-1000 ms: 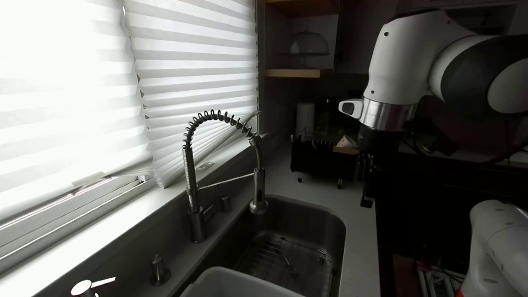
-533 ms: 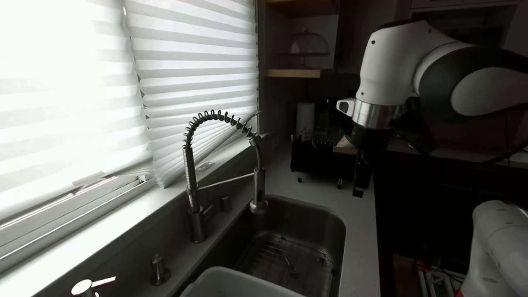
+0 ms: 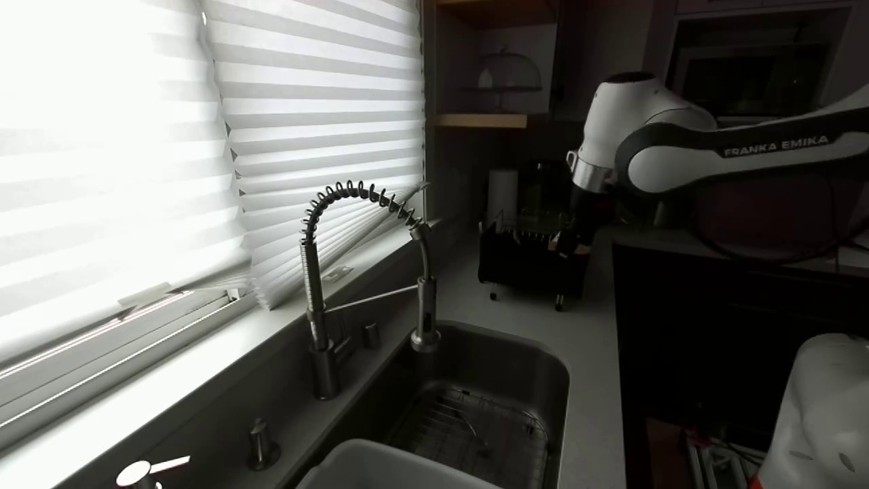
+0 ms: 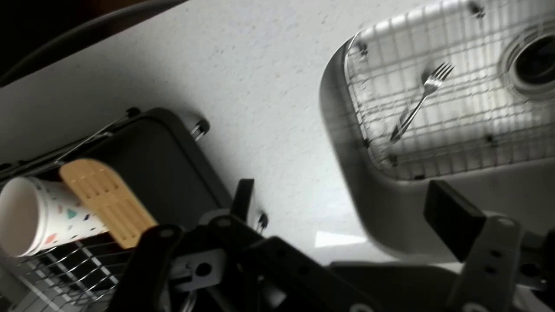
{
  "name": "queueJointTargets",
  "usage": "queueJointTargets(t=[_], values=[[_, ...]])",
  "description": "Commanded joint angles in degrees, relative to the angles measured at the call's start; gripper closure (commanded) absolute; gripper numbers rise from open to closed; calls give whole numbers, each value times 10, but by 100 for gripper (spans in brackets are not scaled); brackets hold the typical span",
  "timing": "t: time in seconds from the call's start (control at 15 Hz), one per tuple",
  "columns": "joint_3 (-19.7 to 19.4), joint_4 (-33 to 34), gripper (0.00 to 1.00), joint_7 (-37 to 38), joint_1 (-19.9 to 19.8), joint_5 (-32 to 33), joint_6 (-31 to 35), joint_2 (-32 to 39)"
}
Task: Place the cup beside the sink then put the spoon and the fork in it
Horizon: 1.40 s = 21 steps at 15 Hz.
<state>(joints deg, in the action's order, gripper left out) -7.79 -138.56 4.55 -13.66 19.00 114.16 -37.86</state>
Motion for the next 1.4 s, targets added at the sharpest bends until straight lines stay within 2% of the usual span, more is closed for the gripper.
queueJointTargets(t=[0.0, 0.07, 0.27, 0.33, 0.47, 0.73, 1.13, 1.33], values=[[-45, -20, 0, -10, -39, 40, 126, 15], [-60, -21, 0, -40, -46, 51, 148, 19], [-122, -23, 0, -122, -43, 11, 211, 28], [-86, -15, 0, -91, -55, 20, 182, 26], [-108, -16, 0, -116, -57, 14, 198, 29], [-109, -16, 0, -120, -55, 12, 199, 29], [-134, 42, 0, -40, -113, -2, 220, 111], [-158, 76, 0, -16, -124, -46, 212, 152]])
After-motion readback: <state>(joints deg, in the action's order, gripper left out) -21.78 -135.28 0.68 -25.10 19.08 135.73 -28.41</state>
